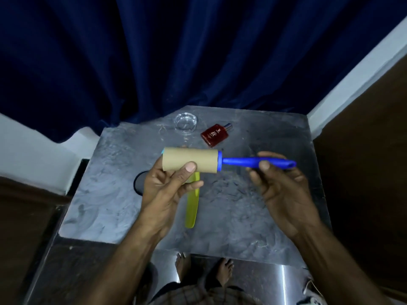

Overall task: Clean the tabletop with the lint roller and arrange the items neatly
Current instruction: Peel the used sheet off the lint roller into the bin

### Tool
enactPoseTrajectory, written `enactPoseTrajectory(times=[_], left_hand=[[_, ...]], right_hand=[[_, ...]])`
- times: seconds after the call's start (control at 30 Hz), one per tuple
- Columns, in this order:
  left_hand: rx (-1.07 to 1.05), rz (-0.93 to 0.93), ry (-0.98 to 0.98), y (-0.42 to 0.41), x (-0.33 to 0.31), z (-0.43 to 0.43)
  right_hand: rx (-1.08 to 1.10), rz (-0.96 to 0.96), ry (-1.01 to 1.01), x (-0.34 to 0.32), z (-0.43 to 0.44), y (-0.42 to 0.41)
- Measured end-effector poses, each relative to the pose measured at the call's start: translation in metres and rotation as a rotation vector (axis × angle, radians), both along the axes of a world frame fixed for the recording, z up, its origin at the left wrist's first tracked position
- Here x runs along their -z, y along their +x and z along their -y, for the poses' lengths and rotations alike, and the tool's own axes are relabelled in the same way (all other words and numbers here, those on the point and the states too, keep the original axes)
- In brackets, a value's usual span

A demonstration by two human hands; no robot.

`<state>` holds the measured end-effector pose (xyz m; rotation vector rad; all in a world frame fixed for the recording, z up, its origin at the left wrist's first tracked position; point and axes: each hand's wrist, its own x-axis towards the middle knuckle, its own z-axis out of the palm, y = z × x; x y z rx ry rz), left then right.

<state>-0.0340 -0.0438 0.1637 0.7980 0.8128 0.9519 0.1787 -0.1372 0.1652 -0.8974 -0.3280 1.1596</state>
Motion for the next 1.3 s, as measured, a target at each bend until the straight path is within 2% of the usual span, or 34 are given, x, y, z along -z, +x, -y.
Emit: enactPoseTrajectory(times=[0.07,0.17,0.3,0.4,0.53,0.7,0.8,0.93,1.03,1.17,1.3], left_hand=[[-0.045,0.048,-0.001,-0.013,-0.009,0.006],[-0.147,0.083,-0.009,-0.034,-0.019,0.02],[-0.299,0.019,-0.029,-0.063,-0.028,0.031],[-0.417,-0.034,-0.04,-0.084,-0.03,0.038],[-0.465,-0.095,0.008,-0.112,-0.037,0.041],[-0.551,-0.173,0.001,-0.154,-0.031,0.039],[-0.601,-0.277,0.066,-0.18,-0.026,0.047],[-0.707,-0.473,0.257,-0.221,-0.019,0.059],[-0.741,-0.498,0.321,-0.252,-0.01,0.071],[-0.826,-0.458,0.263,-0.285,0.003,0.088],[-1.009,-0.33,0.074,-0.309,0.016,0.102]], right_hand=[[0.041,-0.036,-0.018,-0.014,-0.01,-0.013],[0.057,0.113,-0.058,-0.031,-0.025,-0.036],[0.026,0.276,-0.051,-0.042,-0.042,-0.064],[-0.08,0.29,0.015,-0.045,-0.05,-0.083],[-0.203,0.241,0.114,-0.048,-0.055,-0.109],[-0.261,0.236,0.091,-0.049,-0.066,-0.141],[-0.285,0.255,0.04,-0.049,-0.076,-0.168],[-0.316,0.313,-0.041,-0.044,-0.088,-0.206],[-0.381,0.324,-0.073,-0.035,-0.092,-0.234],[-0.462,0.312,-0.082,-0.024,-0.097,-0.276],[-0.581,0.287,-0.059,-0.013,-0.101,-0.321]])
